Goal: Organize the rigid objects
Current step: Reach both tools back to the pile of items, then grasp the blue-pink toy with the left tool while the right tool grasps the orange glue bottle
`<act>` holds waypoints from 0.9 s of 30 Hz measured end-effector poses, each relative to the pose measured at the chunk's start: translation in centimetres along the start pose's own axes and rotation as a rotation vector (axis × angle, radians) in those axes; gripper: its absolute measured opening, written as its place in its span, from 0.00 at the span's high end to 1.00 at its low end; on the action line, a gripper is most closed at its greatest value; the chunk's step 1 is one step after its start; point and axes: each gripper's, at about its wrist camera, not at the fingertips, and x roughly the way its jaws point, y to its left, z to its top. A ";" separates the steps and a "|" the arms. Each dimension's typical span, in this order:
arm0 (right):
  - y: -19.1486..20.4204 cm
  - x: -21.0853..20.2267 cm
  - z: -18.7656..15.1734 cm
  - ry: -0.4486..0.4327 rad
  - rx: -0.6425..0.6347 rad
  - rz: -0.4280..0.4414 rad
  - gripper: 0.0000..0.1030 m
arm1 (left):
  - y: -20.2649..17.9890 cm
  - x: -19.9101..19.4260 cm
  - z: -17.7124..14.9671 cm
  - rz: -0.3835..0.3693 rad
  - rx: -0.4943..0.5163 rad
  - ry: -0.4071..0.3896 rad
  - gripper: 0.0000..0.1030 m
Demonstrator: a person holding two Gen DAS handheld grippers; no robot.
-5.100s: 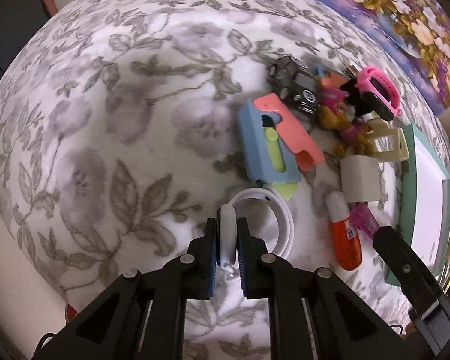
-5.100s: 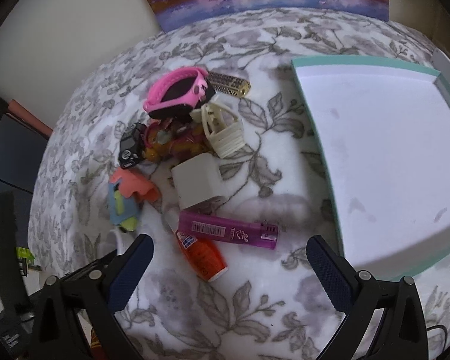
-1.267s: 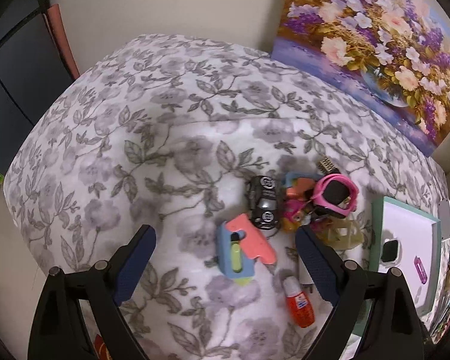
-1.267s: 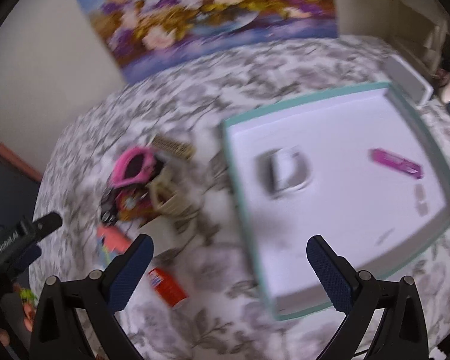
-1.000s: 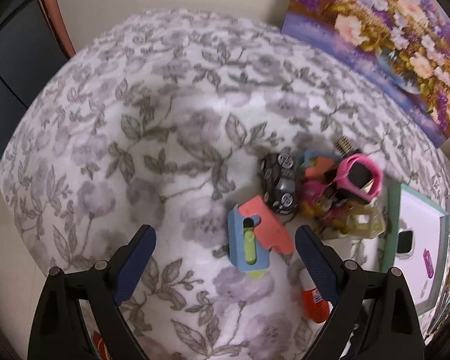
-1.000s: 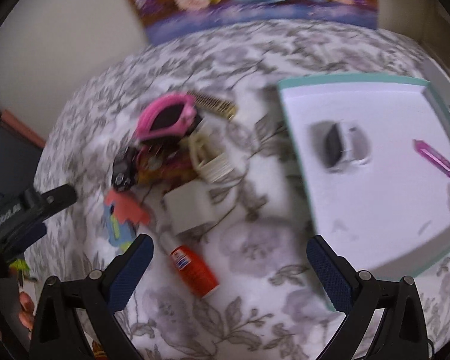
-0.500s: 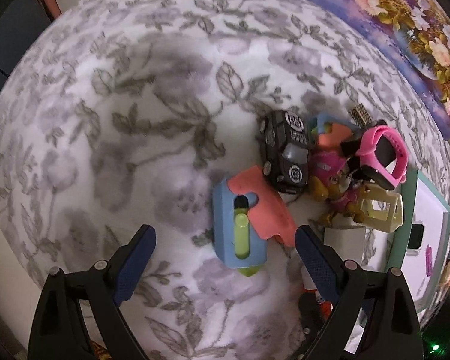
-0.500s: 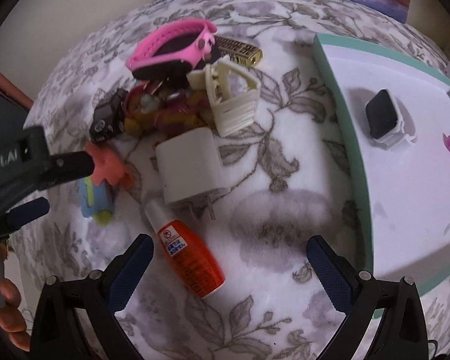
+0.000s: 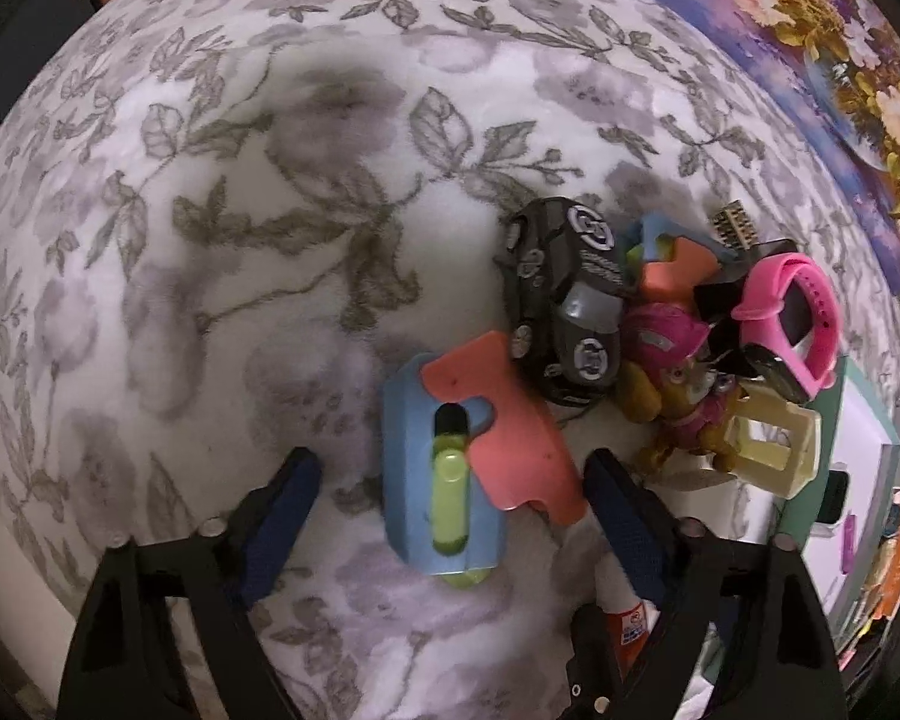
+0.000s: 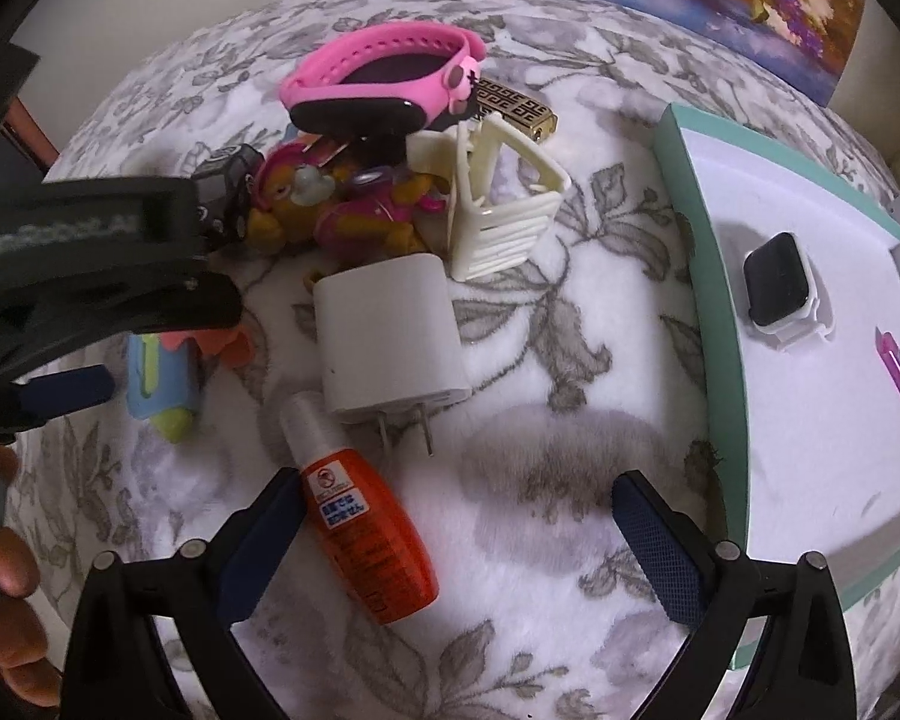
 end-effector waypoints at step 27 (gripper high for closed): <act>-2.7 -3.0 -1.1 0.032 0.007 0.084 0.69 | -4.1 -0.1 -5.8 -0.004 0.124 0.021 0.37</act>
